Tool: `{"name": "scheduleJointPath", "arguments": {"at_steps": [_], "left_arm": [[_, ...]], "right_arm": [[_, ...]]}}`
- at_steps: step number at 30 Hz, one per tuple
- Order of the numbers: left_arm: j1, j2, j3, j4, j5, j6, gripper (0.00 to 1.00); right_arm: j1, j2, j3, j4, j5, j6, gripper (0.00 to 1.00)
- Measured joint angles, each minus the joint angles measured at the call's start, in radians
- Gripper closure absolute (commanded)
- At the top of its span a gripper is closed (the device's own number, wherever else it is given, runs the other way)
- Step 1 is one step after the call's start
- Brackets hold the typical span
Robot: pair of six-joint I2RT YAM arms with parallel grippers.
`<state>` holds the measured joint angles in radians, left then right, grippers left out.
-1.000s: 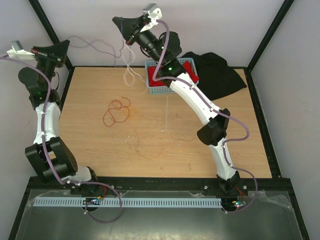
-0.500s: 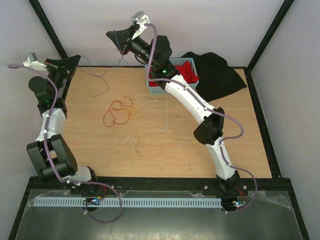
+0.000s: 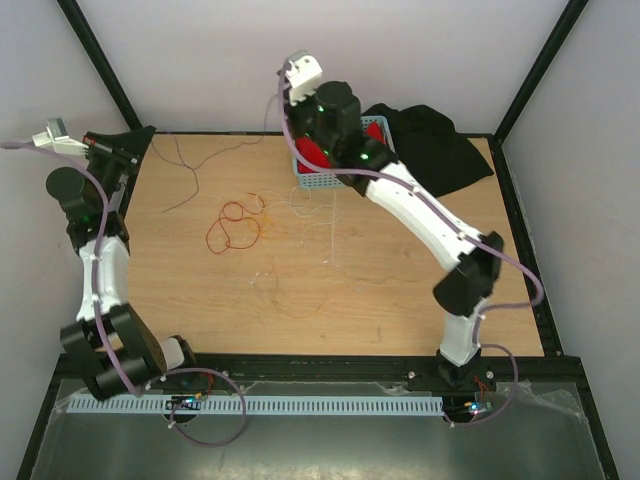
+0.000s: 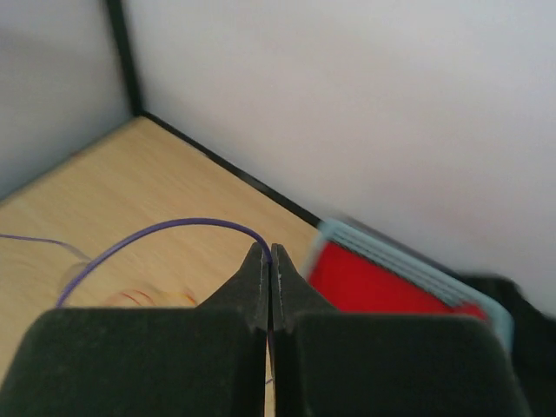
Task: Zip-tie the wires
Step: Straighten the cable at the center of the board.
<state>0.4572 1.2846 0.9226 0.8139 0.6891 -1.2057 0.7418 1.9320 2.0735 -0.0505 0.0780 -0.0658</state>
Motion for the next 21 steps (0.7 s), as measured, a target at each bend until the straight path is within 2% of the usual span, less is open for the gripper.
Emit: {"name": "scheduleJointPath", "arguments": {"at_steps": [5, 8, 12, 17, 21], "left_arm": [[-0.003, -0.156, -0.005, -0.128, 0.034, 0.15, 1.0], [-0.026, -0.165, 0.028, -0.201, 0.087, 0.22, 1.0], [-0.093, -0.164, 0.08, -0.387, 0.169, 0.336, 1.0], [-0.195, -0.238, 0.082, -0.644, 0.193, 0.46, 1.0], [-0.287, -0.344, -0.021, -0.746, 0.127, 0.486, 1.0]], "right_arm": [[-0.008, -0.241, -0.262, -0.061, 0.257, -0.123, 1.0], [-0.018, -0.355, -0.387, -0.093, 0.405, -0.19, 1.0], [-0.061, -0.489, -0.558, -0.145, 0.571, -0.251, 1.0], [-0.192, -0.653, -0.748, -0.209, 0.693, -0.275, 1.0], [-0.295, -0.776, -0.864, -0.239, 0.733, -0.29, 1.0]]}}
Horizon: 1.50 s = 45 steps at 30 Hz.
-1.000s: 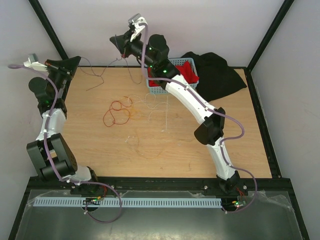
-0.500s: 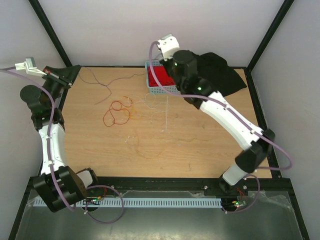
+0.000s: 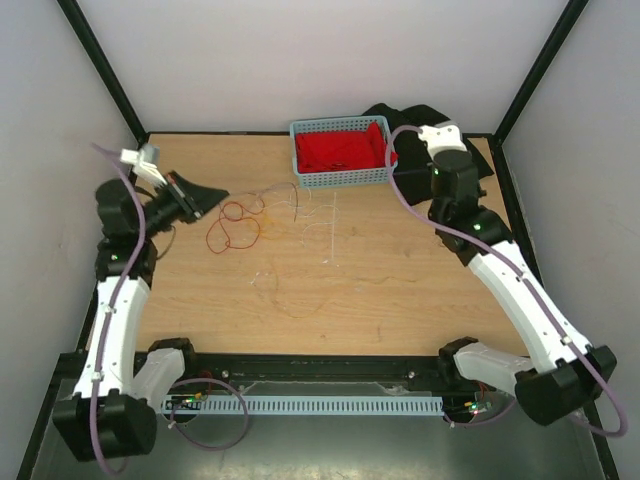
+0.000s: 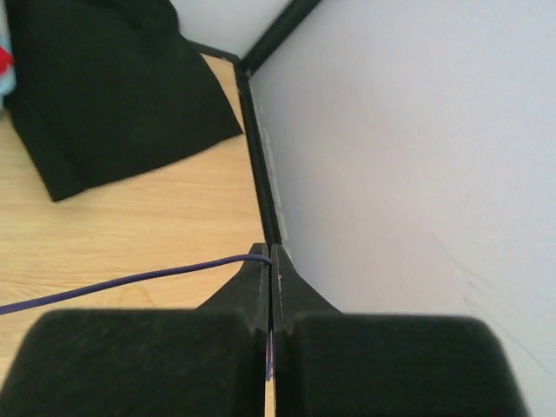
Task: Zip-tie the wires
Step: Straighten the cable at the center of the board.
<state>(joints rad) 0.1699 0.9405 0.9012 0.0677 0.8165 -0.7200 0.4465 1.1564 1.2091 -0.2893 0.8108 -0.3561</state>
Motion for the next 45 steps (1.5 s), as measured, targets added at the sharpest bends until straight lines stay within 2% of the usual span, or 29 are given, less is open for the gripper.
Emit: {"name": "scheduleJointPath", "arguments": {"at_steps": [6, 11, 19, 25, 31, 38, 45], "left_arm": [[-0.152, -0.104, -0.195, -0.137, -0.175, -0.016, 1.0], [-0.195, -0.149, -0.251, -0.208, -0.24, -0.016, 1.0], [-0.211, -0.13, -0.167, -0.349, -0.223, 0.153, 0.85], [-0.23, -0.053, -0.163, -0.404, -0.099, 0.246, 0.81], [-0.24, -0.059, -0.167, -0.422, -0.072, 0.279, 0.58], [-0.24, -0.073, -0.124, -0.389, -0.031, 0.292, 0.29], [-0.257, -0.068, -0.023, -0.264, 0.022, 0.248, 0.15]], "right_arm": [[-0.063, -0.102, -0.141, -0.017, -0.007, -0.014, 1.0], [-0.072, -0.117, -0.209, -0.05, -0.026, -0.019, 1.0], [-0.095, -0.122, -0.111, -0.068, 0.0, -0.019, 1.0], [-0.101, -0.129, -0.04, -0.068, 0.006, -0.019, 1.0], [-0.101, -0.135, 0.005, -0.097, -0.101, 0.018, 1.0], [-0.101, -0.145, 0.113, -0.129, -0.325, 0.094, 1.0], [-0.101, -0.111, 0.29, -0.1, -0.632, 0.213, 1.0]]}}
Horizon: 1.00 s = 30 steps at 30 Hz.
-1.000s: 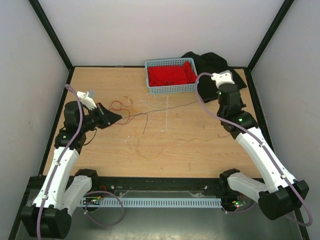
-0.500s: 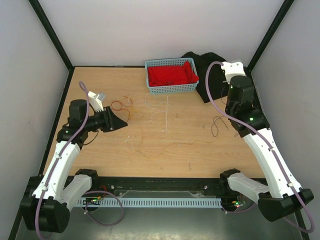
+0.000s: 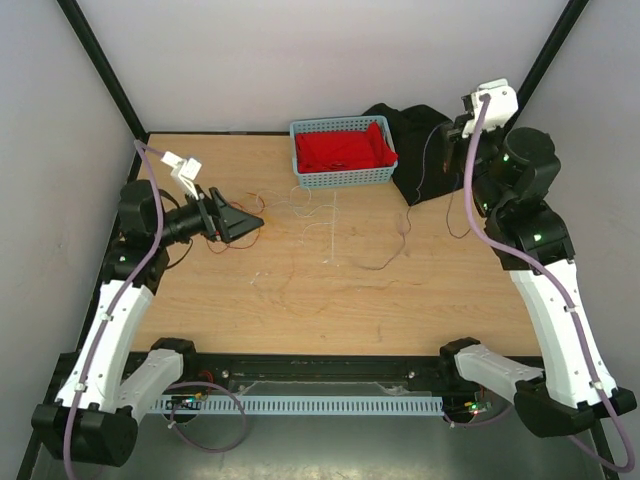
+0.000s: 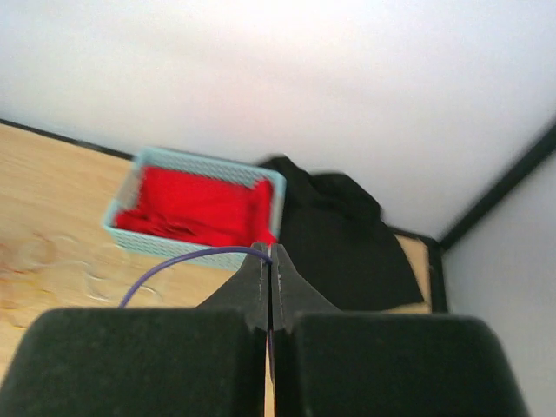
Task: Zip-tie the wires
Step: Straighten the cable at the center of the board.
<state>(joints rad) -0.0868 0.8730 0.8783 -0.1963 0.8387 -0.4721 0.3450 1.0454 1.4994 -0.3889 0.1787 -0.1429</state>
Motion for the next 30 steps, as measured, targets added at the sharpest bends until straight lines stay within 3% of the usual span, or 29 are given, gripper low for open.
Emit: {"name": "scheduleJointPath", "arguments": {"at_steps": [5, 14, 25, 30], "left_arm": [[-0.003, 0.018, 0.02, 0.069, -0.014, -0.117, 0.09], [-0.04, 0.039, -0.08, 0.157, -0.065, -0.372, 0.09], [-0.333, -0.02, -0.21, 0.32, -0.217, -0.254, 0.1], [-0.376, -0.007, -0.266, 0.375, -0.28, -0.22, 0.12]], "right_arm": [[0.0, 0.053, 0.098, 0.044, -0.189, 0.086, 1.0], [0.0, 0.118, 0.177, 0.106, -0.355, 0.188, 1.0], [0.0, 0.144, 0.212, 0.166, -0.416, 0.277, 1.0], [0.0, 0.152, 0.241, 0.195, -0.426, 0.301, 1.0]]}}
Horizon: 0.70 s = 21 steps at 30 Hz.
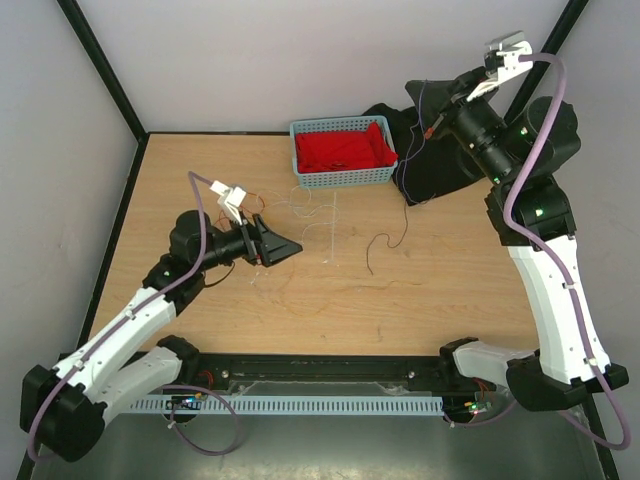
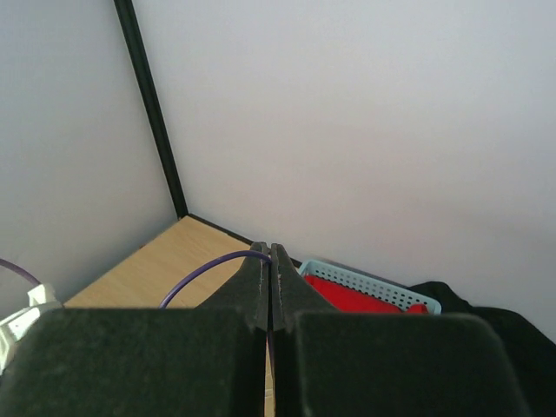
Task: Zip-tie the wires
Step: Straighten the cable at the center of the board.
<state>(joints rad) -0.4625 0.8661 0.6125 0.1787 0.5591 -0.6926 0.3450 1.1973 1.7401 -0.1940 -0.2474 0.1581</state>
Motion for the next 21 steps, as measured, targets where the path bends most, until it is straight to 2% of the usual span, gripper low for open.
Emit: {"name": "scheduleJointPath", "arguments": {"at_steps": [5, 8, 21], "left_arm": [[-0.009, 0.1, 0.008, 0.032, -0.01, 0.016, 0.12], [-0.034, 0.182, 0.034, 0.032, -0.013, 0.073, 0.12], [-0.207, 0.534, 0.225, 0.047, -0.12, 0.511, 0.13]], "right_arm": [[0.0, 0.0, 0.0, 0.013, 0.001, 0.003, 1.0], [0.0, -0.003, -0.006, 0.014, 0.004, 0.003, 1.0], [0.0, -0.03, -0.011, 0.017, 0.005, 0.003, 1.0]]}}
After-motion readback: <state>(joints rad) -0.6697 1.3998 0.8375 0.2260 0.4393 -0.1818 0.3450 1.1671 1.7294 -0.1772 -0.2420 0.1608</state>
